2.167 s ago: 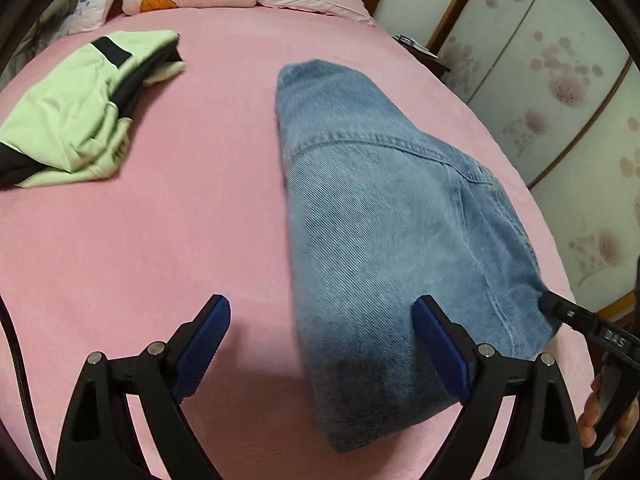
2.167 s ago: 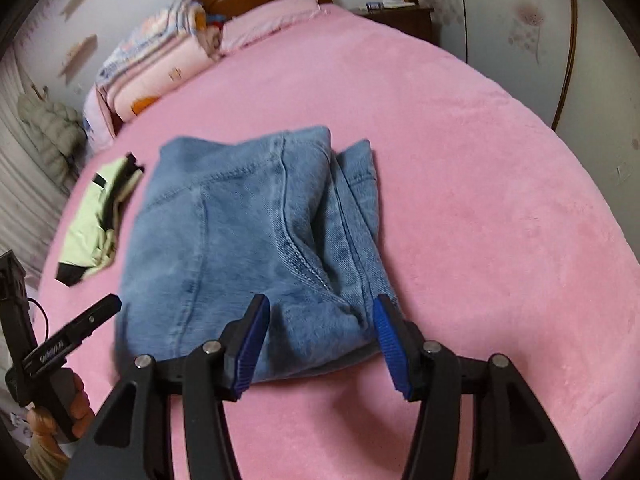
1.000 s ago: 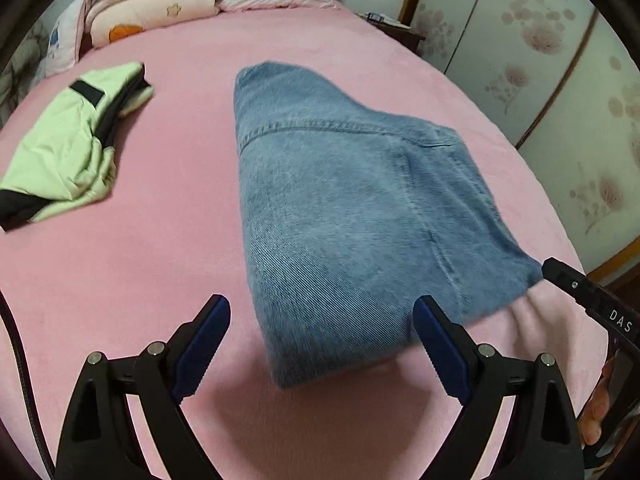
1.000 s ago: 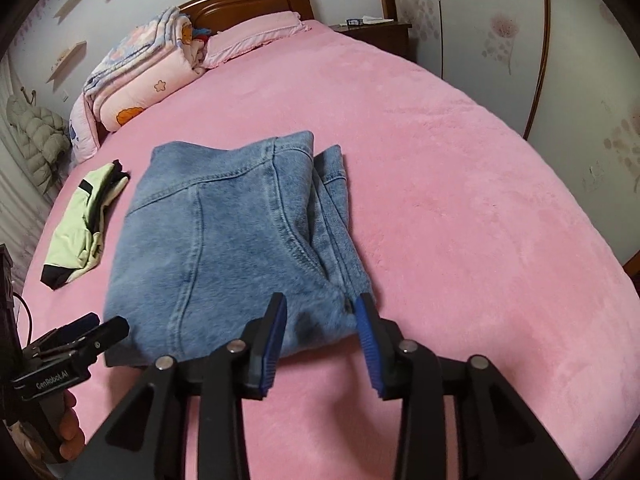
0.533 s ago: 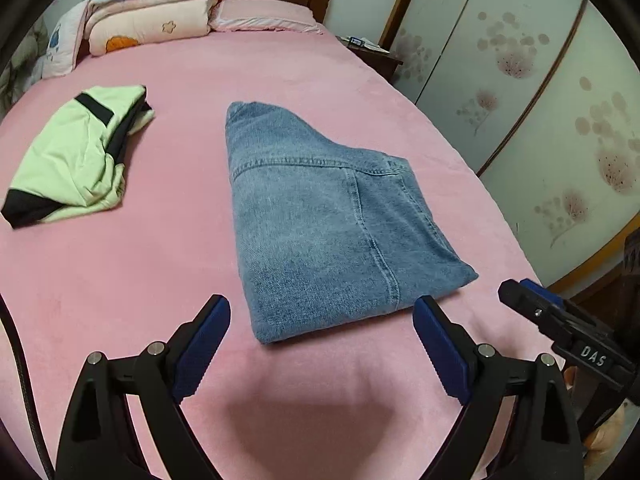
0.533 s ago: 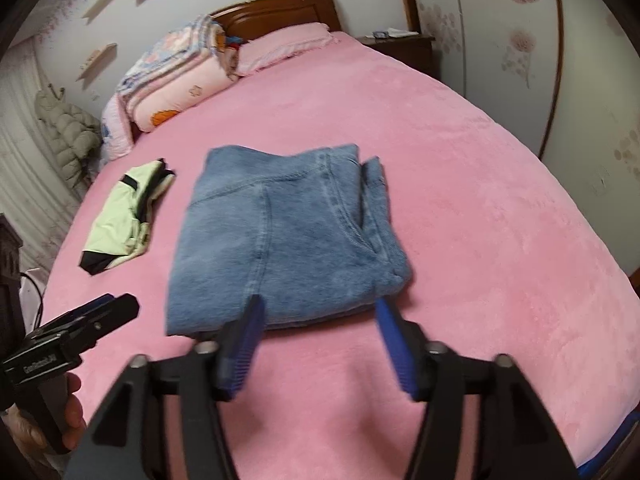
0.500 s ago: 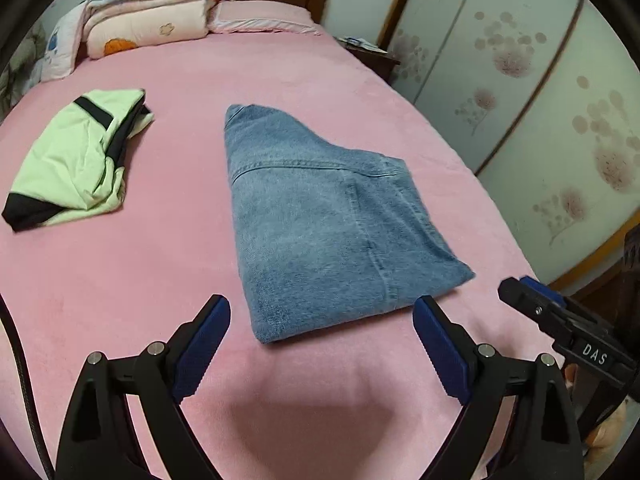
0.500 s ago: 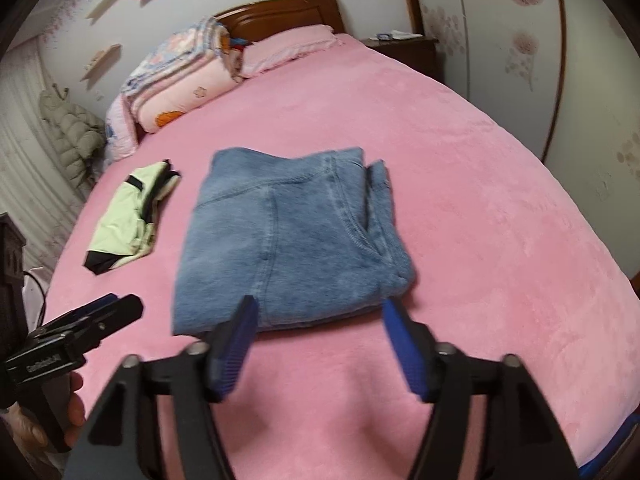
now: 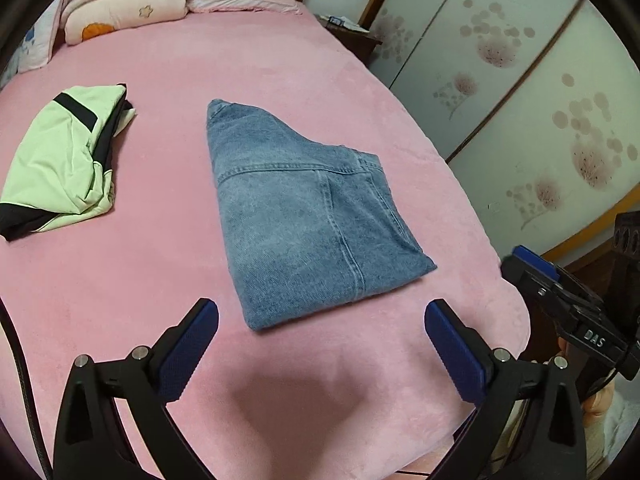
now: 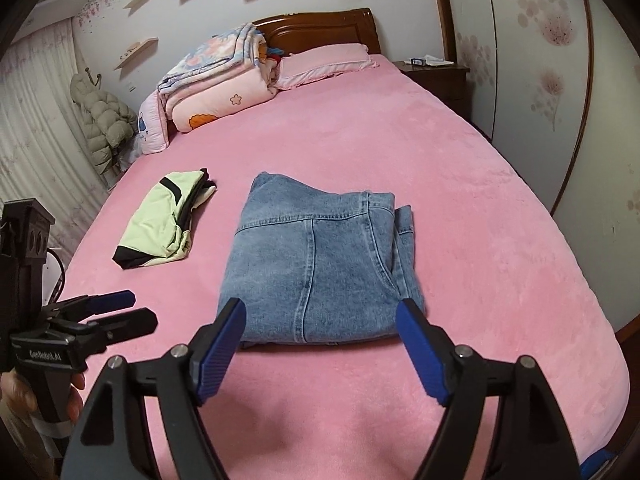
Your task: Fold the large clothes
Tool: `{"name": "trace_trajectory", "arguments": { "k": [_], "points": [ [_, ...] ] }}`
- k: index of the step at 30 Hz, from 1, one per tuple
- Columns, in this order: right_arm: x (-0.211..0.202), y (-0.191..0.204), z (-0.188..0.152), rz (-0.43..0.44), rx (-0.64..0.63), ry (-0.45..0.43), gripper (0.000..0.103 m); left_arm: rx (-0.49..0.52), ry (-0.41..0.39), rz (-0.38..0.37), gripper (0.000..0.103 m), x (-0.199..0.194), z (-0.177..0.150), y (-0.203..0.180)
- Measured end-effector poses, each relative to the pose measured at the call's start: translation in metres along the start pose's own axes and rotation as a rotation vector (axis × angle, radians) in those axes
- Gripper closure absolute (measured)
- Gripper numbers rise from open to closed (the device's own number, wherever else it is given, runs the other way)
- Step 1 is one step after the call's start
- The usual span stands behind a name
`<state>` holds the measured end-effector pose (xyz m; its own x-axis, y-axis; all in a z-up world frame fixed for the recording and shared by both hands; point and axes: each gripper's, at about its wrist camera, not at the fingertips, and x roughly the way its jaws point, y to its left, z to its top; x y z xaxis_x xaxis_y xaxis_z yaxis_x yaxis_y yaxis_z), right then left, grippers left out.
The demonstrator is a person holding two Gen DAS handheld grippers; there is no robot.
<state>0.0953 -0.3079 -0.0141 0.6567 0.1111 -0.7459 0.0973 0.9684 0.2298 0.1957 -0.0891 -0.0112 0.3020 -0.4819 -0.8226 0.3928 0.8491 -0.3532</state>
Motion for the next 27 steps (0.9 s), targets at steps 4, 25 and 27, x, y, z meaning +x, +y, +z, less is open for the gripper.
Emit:
{"name": "trace_trajectory", "arguments": {
  "k": [4,25,27],
  "points": [
    [-0.003,0.002,0.023,0.000,-0.042,0.010,0.016,-0.015,0.000,-0.012,0.001,-0.003,0.025,0.009],
    [0.172,-0.080,0.093,0.106,0.023,0.325,0.000,-0.122,0.163,-0.019,0.001,0.148,0.098,0.076],
    [0.194,-0.093,0.087,0.147,0.072,0.362,0.000,-0.145,0.188,-0.040,0.001,0.166,0.092,0.084]
  ]
}}
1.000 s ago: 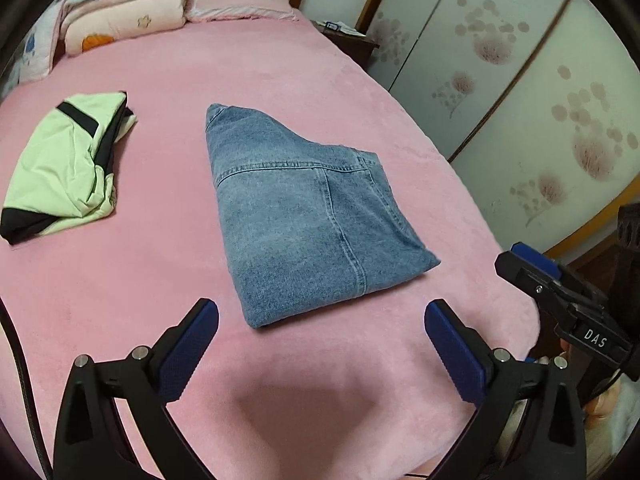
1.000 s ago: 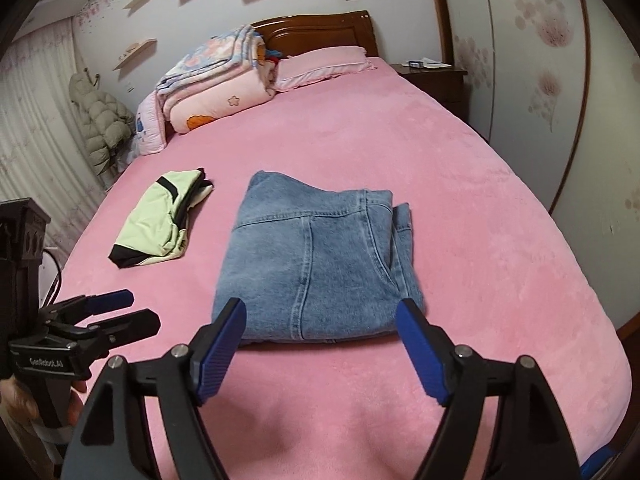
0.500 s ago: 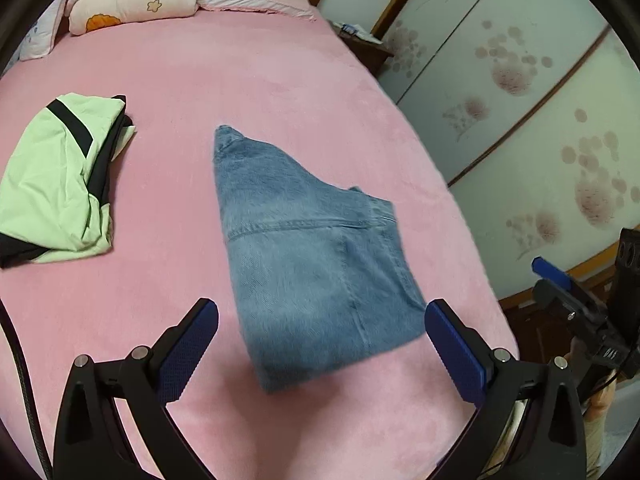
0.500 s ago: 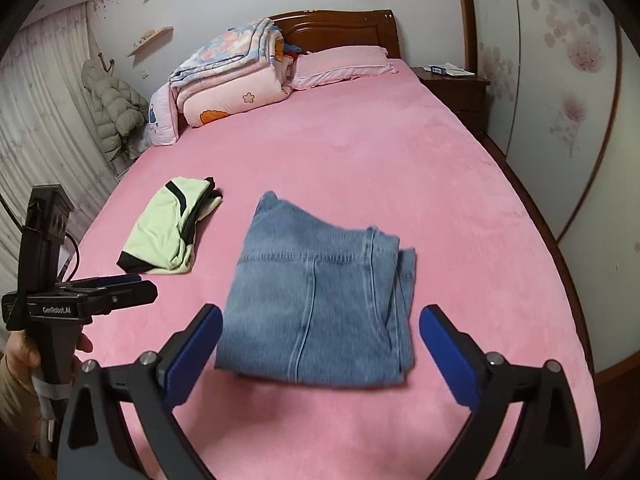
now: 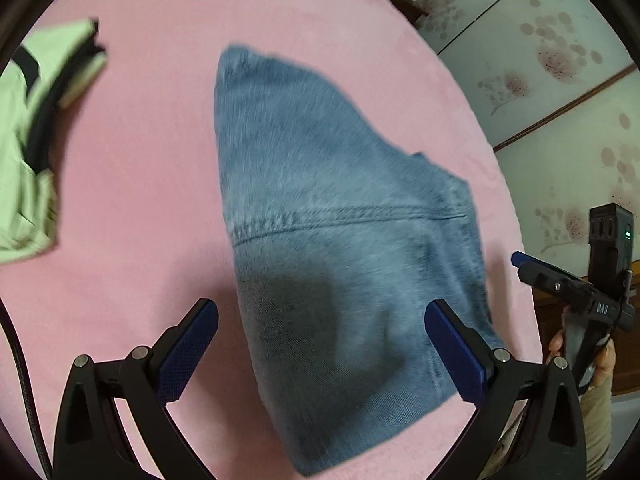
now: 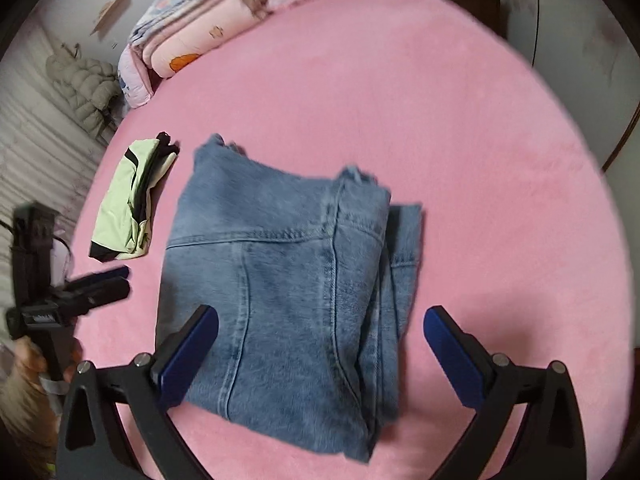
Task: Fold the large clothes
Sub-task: 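Grasp the folded jacket with both grippers and carry it onto the green garment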
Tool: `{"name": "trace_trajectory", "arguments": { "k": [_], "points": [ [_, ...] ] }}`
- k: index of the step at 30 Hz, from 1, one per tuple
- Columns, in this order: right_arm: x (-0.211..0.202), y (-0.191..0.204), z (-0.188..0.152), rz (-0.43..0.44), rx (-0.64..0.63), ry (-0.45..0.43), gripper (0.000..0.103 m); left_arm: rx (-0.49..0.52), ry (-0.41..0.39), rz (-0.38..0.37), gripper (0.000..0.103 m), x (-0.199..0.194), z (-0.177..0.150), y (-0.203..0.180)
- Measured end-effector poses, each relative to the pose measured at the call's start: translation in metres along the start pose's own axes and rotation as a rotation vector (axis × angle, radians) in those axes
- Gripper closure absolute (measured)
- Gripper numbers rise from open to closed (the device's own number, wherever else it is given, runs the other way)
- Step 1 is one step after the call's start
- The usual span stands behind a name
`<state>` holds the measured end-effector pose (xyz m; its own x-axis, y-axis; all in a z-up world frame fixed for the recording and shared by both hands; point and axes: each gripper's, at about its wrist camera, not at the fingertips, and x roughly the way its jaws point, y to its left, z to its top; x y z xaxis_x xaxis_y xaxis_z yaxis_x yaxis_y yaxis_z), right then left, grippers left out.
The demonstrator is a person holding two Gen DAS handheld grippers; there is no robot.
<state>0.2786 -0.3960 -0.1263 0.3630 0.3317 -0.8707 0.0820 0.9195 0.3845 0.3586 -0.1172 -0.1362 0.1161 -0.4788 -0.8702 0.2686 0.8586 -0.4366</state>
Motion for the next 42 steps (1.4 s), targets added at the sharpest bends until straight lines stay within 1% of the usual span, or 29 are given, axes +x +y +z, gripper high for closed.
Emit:
{"name": "trace_trajectory", "arguments": {
  "k": [2,5,10,15,18,21,25,29,30,31,32,33,34,35,36,37,38,40,42],
  "points": [
    [0.015,-0.011,0.000,0.022,0.022,0.023,0.000,-0.022,0.032,-0.016,0.001,0.019,-0.001,0.009],
    [0.034,-0.026,0.002,0.049,0.057,0.060,0.000,-0.043,0.055,-0.043,0.001,0.038,-0.003,0.020],
    [0.058,-0.042,0.003,0.109,0.105,0.106,0.000,-0.053,0.041,-0.110,0.001,0.057,-0.002,0.025],
    [0.082,-0.040,0.004,0.198,0.094,0.170,0.000,-0.051,0.032,-0.151,0.001,0.074,0.000,0.024],
    [0.094,-0.036,0.005,0.195,0.072,0.170,0.000,-0.040,0.029,-0.166,0.001,0.083,0.000,0.025],
    [0.105,-0.038,0.006,0.193,0.086,0.193,0.000,-0.023,0.027,-0.166,0.001,0.084,0.002,0.025],
    [0.113,-0.043,0.006,0.200,0.109,0.207,0.000,-0.003,0.040,-0.148,0.001,0.085,0.003,0.024],
    [0.112,-0.037,0.004,0.169,0.070,0.199,0.000,0.003,0.033,-0.129,0.001,0.089,0.003,0.016],
    [0.112,-0.034,0.004,0.161,0.055,0.190,0.001,0.001,0.031,-0.120,0.002,0.090,0.003,0.013],
    [0.110,-0.030,0.003,0.137,0.029,0.173,0.007,0.003,0.028,-0.107,0.004,0.090,0.002,0.011],
    [0.110,-0.029,0.003,0.125,0.013,0.165,0.019,0.008,0.023,-0.099,0.008,0.091,0.001,0.008],
    [0.108,-0.027,0.003,0.130,0.007,0.156,0.027,0.016,0.014,-0.076,0.011,0.091,0.001,0.002],
    [0.106,-0.027,0.003,0.153,0.014,0.152,0.042,0.024,0.009,-0.059,0.012,0.090,-0.001,-0.002],
    [0.105,-0.026,0.004,0.156,0.018,0.146,0.050,0.033,0.002,-0.045,0.016,0.088,-0.002,-0.006],
    [0.102,-0.027,0.003,0.152,0.020,0.136,0.052,0.040,-0.004,-0.034,0.020,0.087,-0.002,-0.009],
    [0.099,-0.026,0.001,0.147,0.019,0.122,0.059,0.056,-0.008,-0.014,0.022,0.082,-0.002,-0.011],
    [0.094,-0.026,0.000,0.141,0.022,0.102,0.070,0.077,-0.012,0.012,0.026,0.080,-0.003,-0.018],
    [0.083,-0.027,-0.004,0.151,0.047,0.065,0.079,0.094,-0.019,0.038,0.031,0.073,-0.004,-0.027],
    [0.075,-0.021,-0.007,0.137,0.044,0.036,0.082,0.110,-0.027,0.059,0.036,0.067,-0.006,-0.033]
  ]
}}
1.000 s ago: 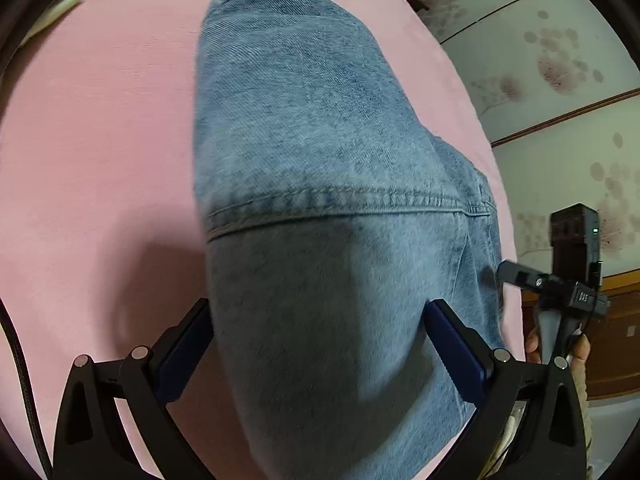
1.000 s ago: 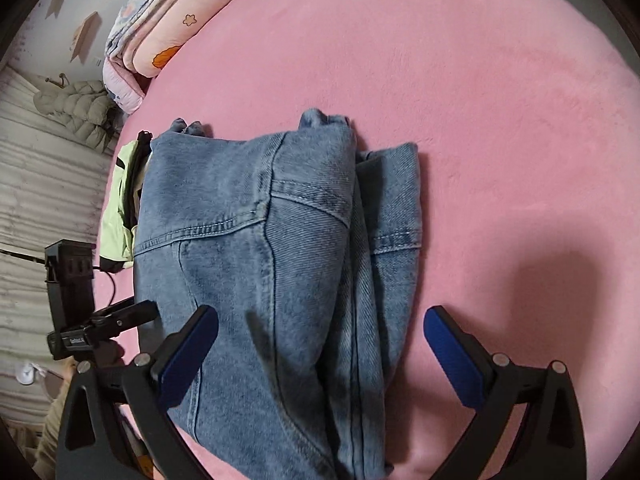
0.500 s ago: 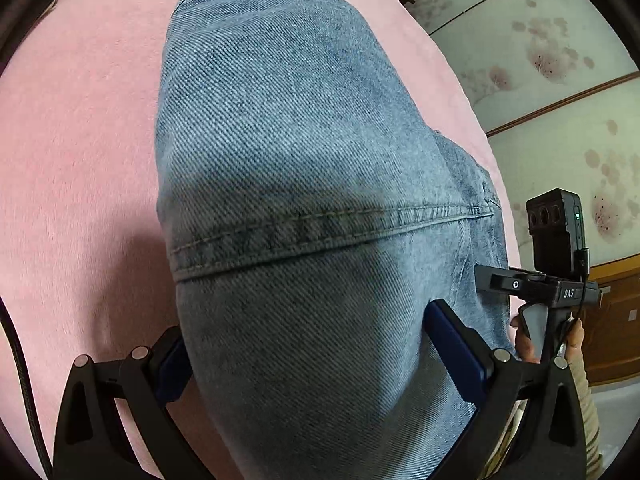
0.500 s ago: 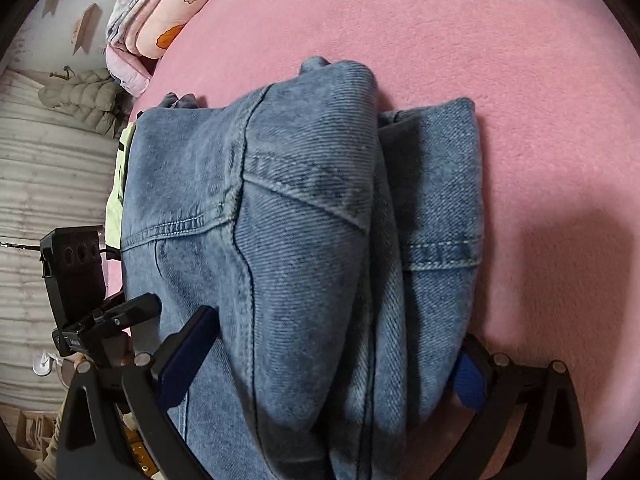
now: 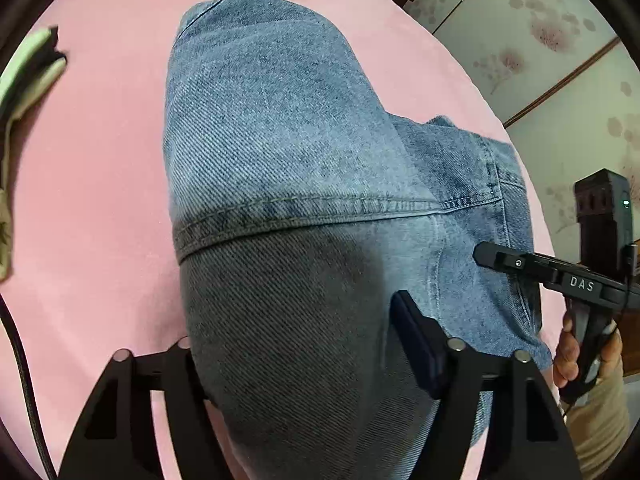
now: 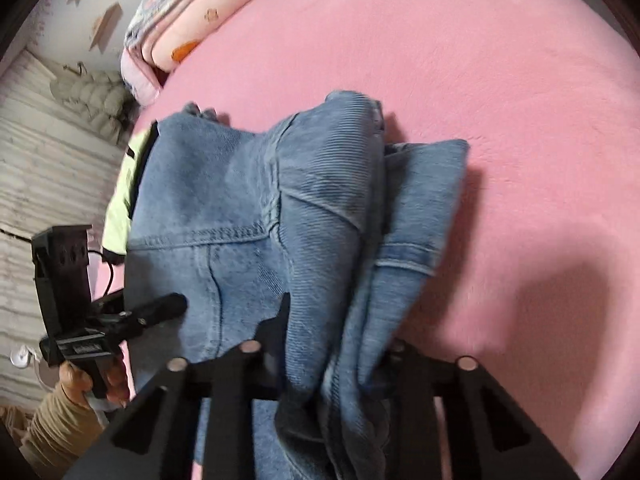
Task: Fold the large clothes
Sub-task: 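Grasp the folded jacket with both grippers and carry it onto the green garment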
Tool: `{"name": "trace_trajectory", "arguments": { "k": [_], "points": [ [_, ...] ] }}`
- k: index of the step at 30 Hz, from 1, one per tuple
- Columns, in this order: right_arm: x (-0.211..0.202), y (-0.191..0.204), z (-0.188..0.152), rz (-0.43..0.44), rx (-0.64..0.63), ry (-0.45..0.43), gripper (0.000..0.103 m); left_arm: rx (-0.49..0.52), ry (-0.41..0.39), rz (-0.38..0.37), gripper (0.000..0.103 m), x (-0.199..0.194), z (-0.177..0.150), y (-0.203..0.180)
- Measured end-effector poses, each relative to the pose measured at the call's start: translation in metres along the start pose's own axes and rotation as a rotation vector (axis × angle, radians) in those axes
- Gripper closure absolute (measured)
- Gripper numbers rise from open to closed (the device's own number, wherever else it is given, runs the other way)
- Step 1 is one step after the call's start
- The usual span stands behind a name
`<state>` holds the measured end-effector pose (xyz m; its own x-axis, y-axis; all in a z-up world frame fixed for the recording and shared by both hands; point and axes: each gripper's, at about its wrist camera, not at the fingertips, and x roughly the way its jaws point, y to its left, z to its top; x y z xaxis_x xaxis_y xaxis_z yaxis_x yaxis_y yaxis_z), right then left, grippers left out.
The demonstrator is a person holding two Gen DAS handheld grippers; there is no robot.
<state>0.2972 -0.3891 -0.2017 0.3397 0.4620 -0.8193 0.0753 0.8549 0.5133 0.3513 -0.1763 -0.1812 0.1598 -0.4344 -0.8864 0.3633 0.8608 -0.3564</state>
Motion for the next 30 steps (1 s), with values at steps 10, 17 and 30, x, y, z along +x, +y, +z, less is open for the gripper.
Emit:
{"name": "trace_trajectory", "arguments": {
  "k": [10,17,30],
  "points": [
    [-0.040,0.042,-0.019,-0.044,-0.037,-0.086,0.086,0.038,-0.009,0.021,0.050,-0.043,-0.015,-0.013],
    [-0.054,0.073,-0.053,-0.035,-0.038,-0.056,0.087,0.028,0.008,0.007,0.052,-0.086,-0.042,-0.005],
    [-0.057,0.218,-0.089,0.067,-0.124,-0.042,0.087,-0.018,-0.030,0.067,0.052,-0.224,-0.078,0.080]
  ]
}}
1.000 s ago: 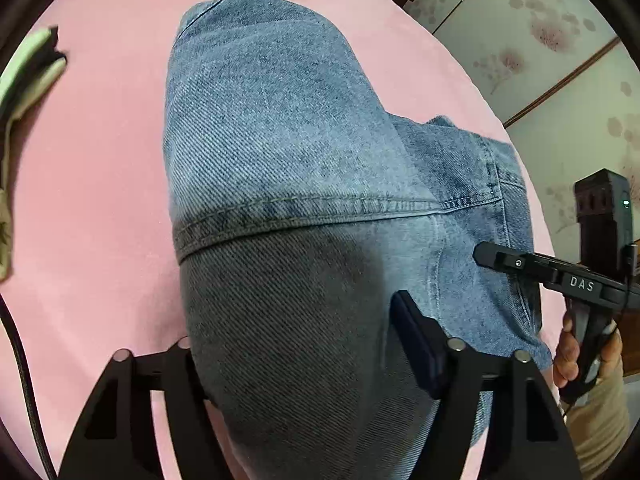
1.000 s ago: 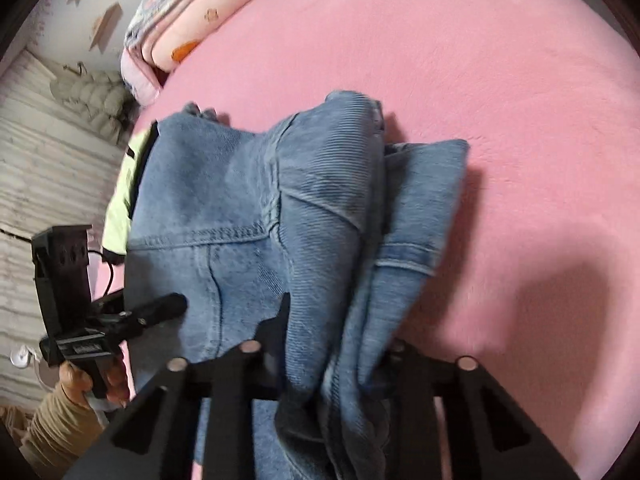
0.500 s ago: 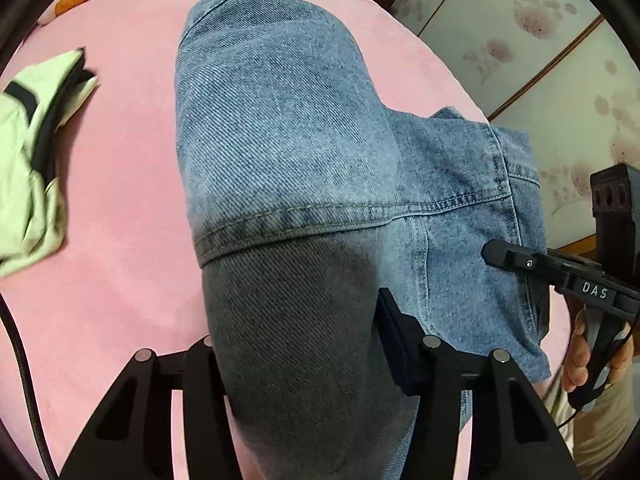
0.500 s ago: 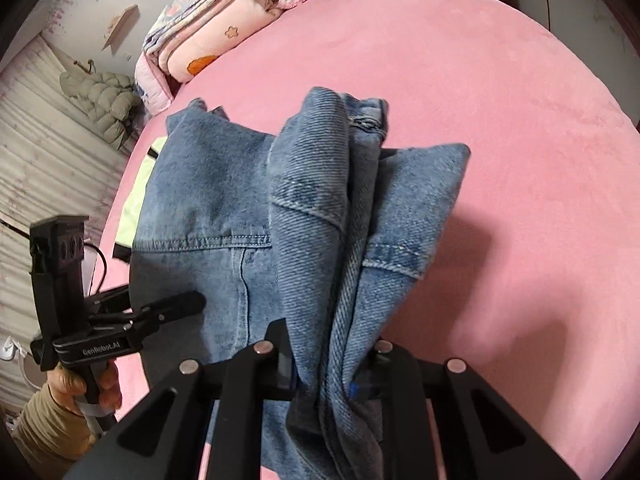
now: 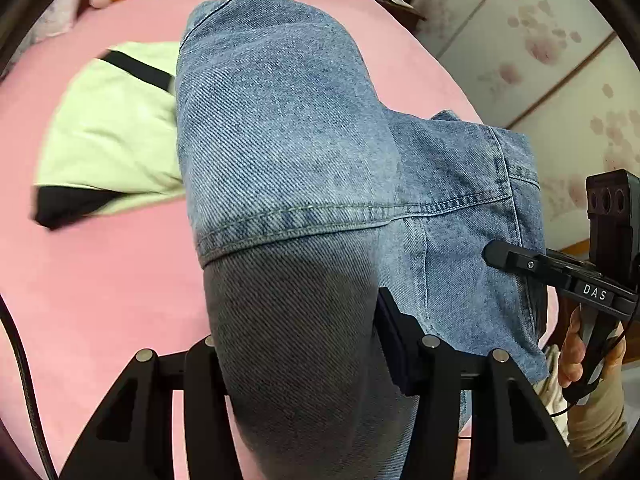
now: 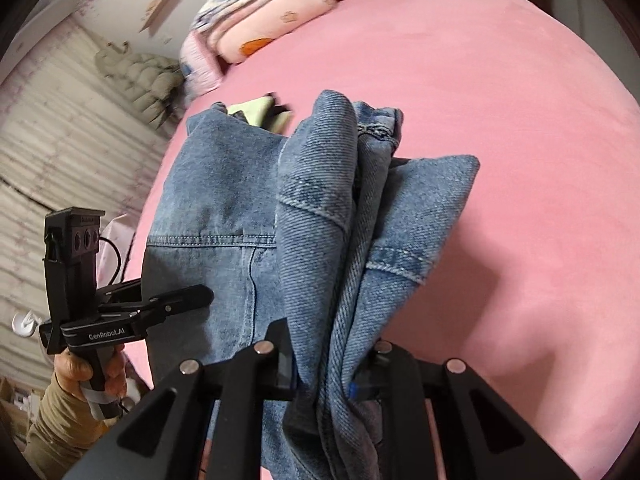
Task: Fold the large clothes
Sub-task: 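Grasp the folded jacket with both grippers and carry it onto the green garment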
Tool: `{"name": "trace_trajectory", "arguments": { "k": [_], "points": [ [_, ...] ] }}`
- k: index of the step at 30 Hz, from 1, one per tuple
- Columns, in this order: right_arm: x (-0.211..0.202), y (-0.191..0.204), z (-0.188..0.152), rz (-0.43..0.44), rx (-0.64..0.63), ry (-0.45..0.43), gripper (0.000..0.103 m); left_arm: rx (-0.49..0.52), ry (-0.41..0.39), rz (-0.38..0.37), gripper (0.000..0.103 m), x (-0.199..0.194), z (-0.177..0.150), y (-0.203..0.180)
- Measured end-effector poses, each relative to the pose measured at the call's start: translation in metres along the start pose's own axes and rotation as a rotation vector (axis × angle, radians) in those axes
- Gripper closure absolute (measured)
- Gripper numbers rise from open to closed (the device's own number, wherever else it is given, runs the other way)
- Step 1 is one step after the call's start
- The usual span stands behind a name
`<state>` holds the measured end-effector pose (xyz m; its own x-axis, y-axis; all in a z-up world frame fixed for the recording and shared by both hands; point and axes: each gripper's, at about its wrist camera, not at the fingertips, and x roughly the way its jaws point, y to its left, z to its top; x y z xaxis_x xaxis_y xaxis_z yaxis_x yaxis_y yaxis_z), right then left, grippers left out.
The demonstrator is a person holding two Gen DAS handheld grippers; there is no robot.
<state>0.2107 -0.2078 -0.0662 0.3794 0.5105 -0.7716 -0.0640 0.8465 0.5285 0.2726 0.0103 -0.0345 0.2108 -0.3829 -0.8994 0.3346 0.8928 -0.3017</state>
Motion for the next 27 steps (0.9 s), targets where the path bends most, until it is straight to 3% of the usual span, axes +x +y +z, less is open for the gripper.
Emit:
{"name": "trace_trajectory", "arguments": {
  "k": [6,12,15,19,25,27],
  "points": [
    [0.040,0.072,0.051,0.070,-0.050,-0.011,0.087,0.005,-0.024,0.086,0.052,-0.053,0.046,0.070],
    [0.105,0.131,0.131,0.100,-0.072,-0.049,0.087,0.035,-0.074,0.140,0.052,-0.065,0.131,0.152],
    [0.145,0.144,0.173,0.119,-0.043,-0.075,0.087,0.037,-0.076,0.147,0.052,-0.049,0.185,0.197],
    [0.204,0.140,0.212,0.143,0.017,-0.076,0.087,0.037,-0.061,0.160,0.051,-0.013,0.222,0.243],
    [0.286,0.116,0.233,0.137,0.100,-0.046,0.087,0.016,-0.037,0.177,0.046,0.057,0.248,0.288],
    [0.306,0.106,0.232,0.117,0.119,-0.032,0.087,-0.006,-0.064,0.178,0.035,0.073,0.244,0.298]
  ]
}}
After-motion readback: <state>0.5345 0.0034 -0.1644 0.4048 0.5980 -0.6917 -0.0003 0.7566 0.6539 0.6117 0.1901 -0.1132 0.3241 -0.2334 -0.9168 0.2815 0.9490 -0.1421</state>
